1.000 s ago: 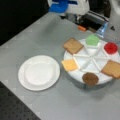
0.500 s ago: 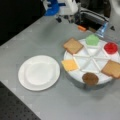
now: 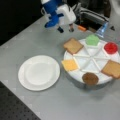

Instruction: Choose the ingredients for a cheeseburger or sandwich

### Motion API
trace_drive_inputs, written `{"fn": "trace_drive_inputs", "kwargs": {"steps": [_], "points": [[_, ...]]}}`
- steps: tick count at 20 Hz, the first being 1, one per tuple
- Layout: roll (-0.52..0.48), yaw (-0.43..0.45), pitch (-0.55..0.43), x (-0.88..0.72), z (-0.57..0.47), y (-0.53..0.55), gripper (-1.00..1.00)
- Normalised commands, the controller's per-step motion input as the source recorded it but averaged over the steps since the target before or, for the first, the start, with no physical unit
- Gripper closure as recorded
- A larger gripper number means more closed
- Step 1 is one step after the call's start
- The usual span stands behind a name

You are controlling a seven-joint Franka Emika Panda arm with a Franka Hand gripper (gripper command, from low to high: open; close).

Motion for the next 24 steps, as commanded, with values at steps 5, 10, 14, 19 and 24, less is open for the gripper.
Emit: {"fn": "trace_drive_inputs", "kwargs": {"steps": [5,10,14,19,24], "points": [[0.306,-0.001,-0.036,0.17,-0.18,-0.18,-1.0],[0.294,-0.026,-0.071,0.22,-0.25,-0.02,-1.0],[0.218,-0.025,-0.075,0.19,-0.23,-0.06,-1.0],[0.141,0.015,-0.05,0.19,-0.18,-0.12,-1.0],[0.145,0.022,-0.069,0.2,-0.12,-0.05,-1.0]]}}
